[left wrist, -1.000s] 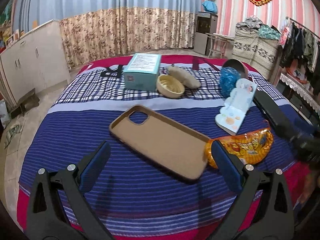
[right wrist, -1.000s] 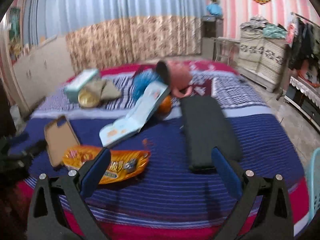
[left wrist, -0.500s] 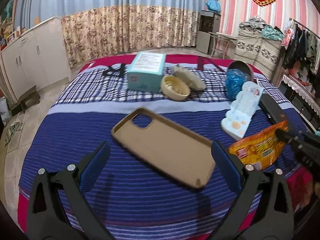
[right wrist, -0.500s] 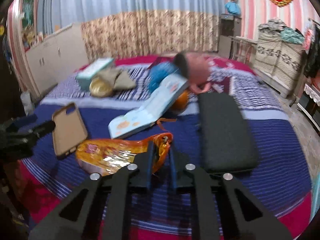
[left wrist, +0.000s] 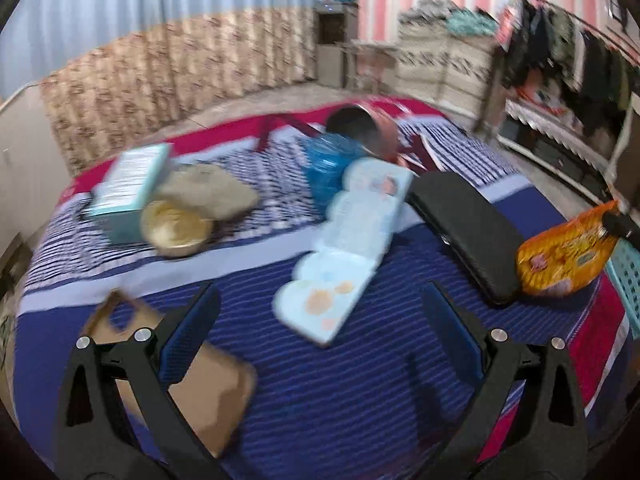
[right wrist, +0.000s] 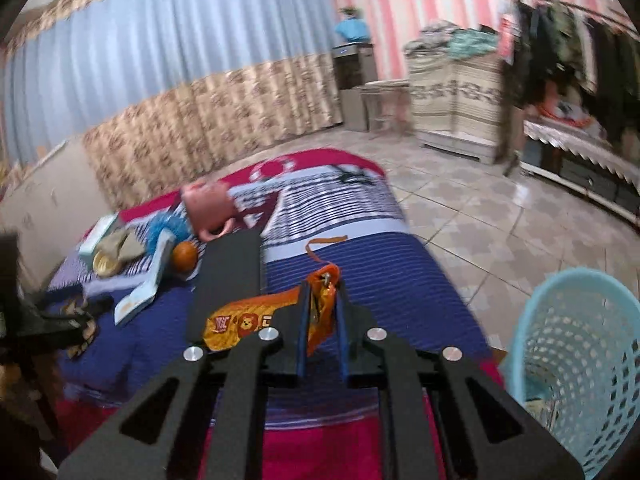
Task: Collect trash
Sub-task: 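Grasp the printed paper card with the left tool while the right tool holds the snack bag, then carry the paper card and snack bag in both tools over the blue basket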
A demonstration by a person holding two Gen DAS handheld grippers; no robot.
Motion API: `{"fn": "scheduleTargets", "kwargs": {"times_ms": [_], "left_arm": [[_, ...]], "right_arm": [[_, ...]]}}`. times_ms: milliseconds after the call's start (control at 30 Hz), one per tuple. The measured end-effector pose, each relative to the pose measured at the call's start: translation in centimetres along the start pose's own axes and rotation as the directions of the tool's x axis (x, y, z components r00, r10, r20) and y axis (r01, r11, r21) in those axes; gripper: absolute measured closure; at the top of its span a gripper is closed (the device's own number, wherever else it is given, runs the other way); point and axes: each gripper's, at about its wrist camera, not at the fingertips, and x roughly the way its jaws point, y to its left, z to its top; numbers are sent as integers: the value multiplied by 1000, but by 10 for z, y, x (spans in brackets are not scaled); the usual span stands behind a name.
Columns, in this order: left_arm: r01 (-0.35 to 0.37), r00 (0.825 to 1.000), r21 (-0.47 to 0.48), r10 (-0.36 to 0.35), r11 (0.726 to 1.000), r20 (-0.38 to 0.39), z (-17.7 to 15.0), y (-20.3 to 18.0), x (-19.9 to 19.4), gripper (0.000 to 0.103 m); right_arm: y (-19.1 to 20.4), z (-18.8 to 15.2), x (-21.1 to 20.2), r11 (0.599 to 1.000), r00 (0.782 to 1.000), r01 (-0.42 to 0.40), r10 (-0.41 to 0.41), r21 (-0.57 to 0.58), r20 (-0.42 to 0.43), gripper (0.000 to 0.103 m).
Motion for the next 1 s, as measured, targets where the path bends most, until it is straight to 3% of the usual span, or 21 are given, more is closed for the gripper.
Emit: {"fn": "scheduleTargets", "kwargs": {"times_ms": [233, 333, 533, 600, 667, 733, 1000], "left_arm": [[40, 993, -13, -42, 999, -113, 19, -11, 50, 6], [11, 986, -14, -13, 1000, -164, 25, -10, 69, 8], [19, 981, 29, -14, 999, -193, 42, -12, 91, 14], [26, 981, 30, -20, 999, -194, 44, -9, 93, 16], [44, 983, 26, -38, 999, -178, 43, -9, 89, 26], [71, 985, 63, -60, 995, -162, 41, -12, 83, 46], [73, 995, 152, -62, 986, -77, 27, -35, 47, 48]], "right_arm": [[-25, 1, 8, 998, 999, 33, -33, 44, -6, 91], [-29, -1, 11, 998, 999, 41, -39, 48, -23, 91], [-37, -1, 11, 998, 998, 48, -47, 49, -30, 91], [-39, -2, 11, 997, 998, 52, -50, 52, -30, 91], [-43, -2, 10, 997, 998, 54, -52, 61, -26, 91], [-45, -2, 7, 996, 999, 50, -49, 72, -20, 91], [-49, -2, -1, 996, 999, 45, -45, 75, 3, 91]]}}
